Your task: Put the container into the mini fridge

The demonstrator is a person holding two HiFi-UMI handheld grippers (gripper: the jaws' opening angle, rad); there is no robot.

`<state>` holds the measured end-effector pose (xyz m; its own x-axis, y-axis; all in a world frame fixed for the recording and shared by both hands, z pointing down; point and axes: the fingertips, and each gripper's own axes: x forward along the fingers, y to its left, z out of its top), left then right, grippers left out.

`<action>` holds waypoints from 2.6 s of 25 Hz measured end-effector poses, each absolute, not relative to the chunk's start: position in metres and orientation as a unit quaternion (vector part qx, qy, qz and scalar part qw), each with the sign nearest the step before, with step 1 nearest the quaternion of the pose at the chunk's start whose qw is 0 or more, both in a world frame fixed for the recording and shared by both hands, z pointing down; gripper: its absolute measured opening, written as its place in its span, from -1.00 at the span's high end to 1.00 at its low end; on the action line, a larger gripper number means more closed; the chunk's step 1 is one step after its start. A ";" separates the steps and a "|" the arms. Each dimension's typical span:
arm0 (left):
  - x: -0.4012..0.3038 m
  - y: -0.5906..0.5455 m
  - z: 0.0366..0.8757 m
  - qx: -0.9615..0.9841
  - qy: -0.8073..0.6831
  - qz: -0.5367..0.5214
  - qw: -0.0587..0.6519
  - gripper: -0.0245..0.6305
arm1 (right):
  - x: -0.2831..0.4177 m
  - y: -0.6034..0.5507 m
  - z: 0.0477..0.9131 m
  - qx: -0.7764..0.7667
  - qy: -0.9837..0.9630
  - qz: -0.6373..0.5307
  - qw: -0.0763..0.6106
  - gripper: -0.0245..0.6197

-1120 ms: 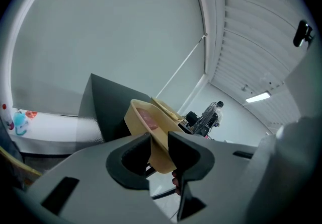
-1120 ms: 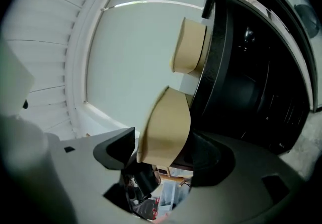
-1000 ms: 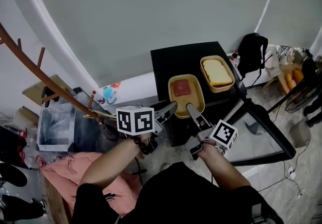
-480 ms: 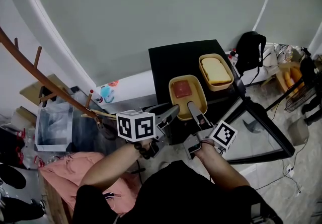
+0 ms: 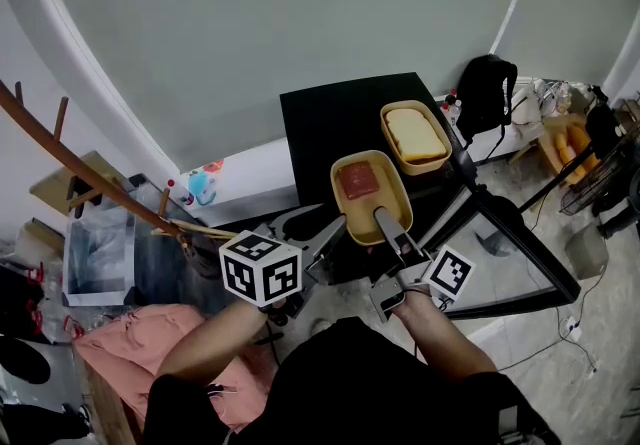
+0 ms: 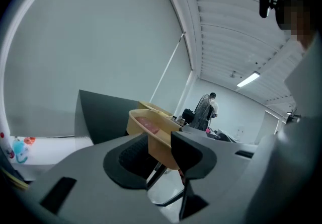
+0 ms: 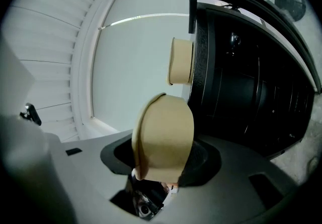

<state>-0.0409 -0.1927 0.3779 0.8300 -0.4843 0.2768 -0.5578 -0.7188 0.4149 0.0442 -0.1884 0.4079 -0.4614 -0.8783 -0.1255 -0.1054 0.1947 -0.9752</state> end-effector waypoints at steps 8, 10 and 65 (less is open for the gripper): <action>-0.048 -0.197 0.373 0.934 -0.339 0.078 0.082 0.45 | 0.063 -0.167 0.407 -0.352 0.689 -0.509 0.378 0.26; -0.047 -0.194 0.375 0.933 -0.347 0.075 0.063 0.45 | 0.068 -0.160 0.408 -0.348 0.689 -0.509 0.381 0.26; -0.129 -0.120 0.466 0.849 -0.512 0.037 0.127 0.51 | 0.052 -0.192 0.566 -0.342 0.673 -0.561 0.340 0.27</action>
